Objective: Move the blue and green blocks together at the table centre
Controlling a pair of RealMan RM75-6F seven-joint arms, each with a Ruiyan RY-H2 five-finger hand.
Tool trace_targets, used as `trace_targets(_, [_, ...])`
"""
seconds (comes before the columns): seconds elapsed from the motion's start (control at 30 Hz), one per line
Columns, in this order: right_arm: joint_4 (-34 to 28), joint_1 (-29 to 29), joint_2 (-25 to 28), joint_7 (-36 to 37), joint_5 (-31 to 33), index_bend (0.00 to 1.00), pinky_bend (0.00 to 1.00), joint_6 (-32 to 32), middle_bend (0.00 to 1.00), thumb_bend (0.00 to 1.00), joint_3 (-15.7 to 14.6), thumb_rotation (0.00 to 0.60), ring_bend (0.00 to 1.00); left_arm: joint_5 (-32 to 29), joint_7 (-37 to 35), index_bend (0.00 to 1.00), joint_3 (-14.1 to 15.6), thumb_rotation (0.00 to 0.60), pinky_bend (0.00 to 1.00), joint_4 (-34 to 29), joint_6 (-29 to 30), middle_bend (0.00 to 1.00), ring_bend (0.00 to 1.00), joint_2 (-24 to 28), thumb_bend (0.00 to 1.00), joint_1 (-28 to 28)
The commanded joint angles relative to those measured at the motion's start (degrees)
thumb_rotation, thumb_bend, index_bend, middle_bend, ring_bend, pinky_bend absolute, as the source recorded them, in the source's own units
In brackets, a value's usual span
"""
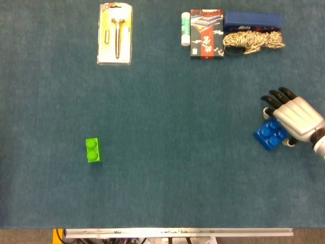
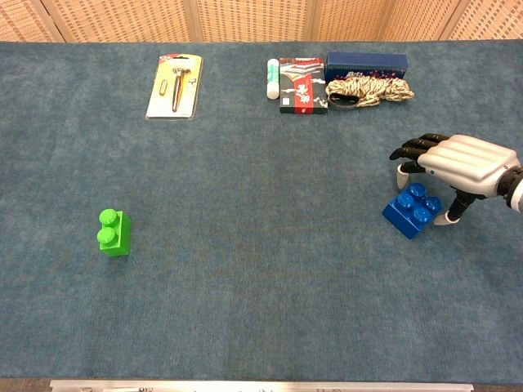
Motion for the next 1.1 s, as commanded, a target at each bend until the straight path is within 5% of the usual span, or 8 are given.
trace_targets(0.03, [0.6, -0.1, -0.5, 0.4, -0.3, 0.45, 0.07, 0.5, 0.12, 0.04, -0.1, 0.6, 0.02, 0.0, 0.0, 0.46, 0.0, 0.6, 0.45, 0.0, 0.0, 0.4, 0.28, 0.0, 0.0, 0.0])
trace_targets(0.3, [1.6, -0.7, -1.4, 2.6, -1.0, 0.57, 0.07, 2.5, 0.13, 0.04, -0.4, 0.6, 0.02, -0.1, 0.0, 0.46, 0.0, 0.6, 0.45, 0.1, -0.1, 0.4, 0.28, 0.0, 0.0, 0.0])
trace_targets(0.7, [-4.1, -1.3, -0.4, 4.3, 3.8, 0.57, 0.07, 3.4, 0.13, 0.04, 1.5, 0.6, 0.02, 0.7, 1.0, 0.46, 0.3, 0.6, 0.45, 0.2, -0.3, 0.4, 0.28, 0.1, 0.0, -0.2])
trace_targets(1.1, [-14.0, 1.4, -0.3, -11.0, 18.2, 0.57, 0.07, 4.1, 0.13, 0.04, 4.9, 0.6, 0.01, 3.1, -0.3, 0.46, 1.0, 0.6, 0.45, 2.6, 0.1, 0.38, 0.28, 2.5, 0.0, -0.1])
